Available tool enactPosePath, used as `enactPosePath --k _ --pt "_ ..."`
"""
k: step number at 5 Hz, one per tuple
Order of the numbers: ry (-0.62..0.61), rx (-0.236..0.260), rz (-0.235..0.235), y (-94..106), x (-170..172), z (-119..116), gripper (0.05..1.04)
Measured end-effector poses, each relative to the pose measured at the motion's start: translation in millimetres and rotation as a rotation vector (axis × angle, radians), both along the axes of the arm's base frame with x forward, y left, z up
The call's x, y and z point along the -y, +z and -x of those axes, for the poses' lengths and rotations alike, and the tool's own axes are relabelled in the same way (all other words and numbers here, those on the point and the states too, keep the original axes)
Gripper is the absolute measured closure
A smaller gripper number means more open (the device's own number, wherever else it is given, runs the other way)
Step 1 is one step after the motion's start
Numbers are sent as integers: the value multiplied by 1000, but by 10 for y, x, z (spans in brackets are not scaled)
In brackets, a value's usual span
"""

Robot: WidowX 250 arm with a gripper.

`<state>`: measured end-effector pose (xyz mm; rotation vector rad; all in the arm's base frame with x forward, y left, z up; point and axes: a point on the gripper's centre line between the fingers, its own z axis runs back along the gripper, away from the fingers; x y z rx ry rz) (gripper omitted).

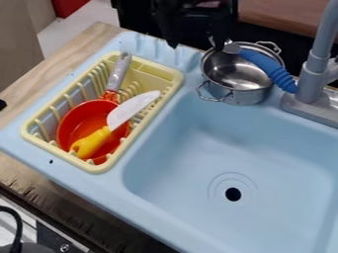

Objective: Move the stainless pot on top of the sink

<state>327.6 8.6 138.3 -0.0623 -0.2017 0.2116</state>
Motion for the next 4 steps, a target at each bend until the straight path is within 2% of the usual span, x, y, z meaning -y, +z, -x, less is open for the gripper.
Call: enactPosePath --k 1,2,3,4 --pt "-13 20 -34 72 -60 142 91" --pt "-36 2 -72 29 -194 318 91" --pt "-85 2 -55 42 -351 529 91" --pt "-140 -32 -60 -64 -581 743 91"
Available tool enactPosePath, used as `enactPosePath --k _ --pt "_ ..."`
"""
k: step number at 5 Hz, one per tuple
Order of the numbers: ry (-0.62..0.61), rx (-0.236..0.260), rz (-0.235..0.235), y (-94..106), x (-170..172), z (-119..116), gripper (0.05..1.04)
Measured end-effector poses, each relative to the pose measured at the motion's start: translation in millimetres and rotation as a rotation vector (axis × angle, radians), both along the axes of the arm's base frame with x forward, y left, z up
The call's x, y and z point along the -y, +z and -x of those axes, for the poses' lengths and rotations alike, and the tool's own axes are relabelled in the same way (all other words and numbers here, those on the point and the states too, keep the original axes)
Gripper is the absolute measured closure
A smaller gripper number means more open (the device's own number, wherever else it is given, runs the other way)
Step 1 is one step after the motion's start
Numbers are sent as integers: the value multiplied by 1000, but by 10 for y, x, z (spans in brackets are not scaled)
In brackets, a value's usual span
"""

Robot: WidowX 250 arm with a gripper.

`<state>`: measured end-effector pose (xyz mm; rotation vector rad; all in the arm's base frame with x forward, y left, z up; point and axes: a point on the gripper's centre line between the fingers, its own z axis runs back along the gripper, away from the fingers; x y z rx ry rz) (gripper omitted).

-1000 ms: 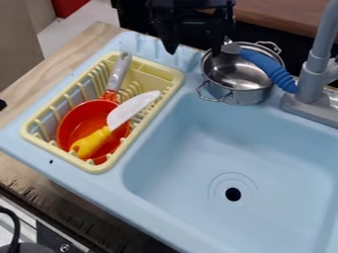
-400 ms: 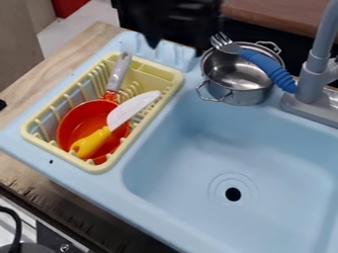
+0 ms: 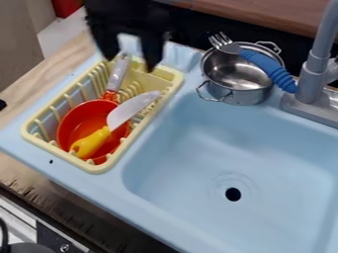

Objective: Move the stainless pot on top of the sink

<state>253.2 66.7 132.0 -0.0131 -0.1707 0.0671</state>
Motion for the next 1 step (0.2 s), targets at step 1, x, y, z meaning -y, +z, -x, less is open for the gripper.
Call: enactPosePath --k 1 --pt "-100 -6 6 -57 -139 168 91"
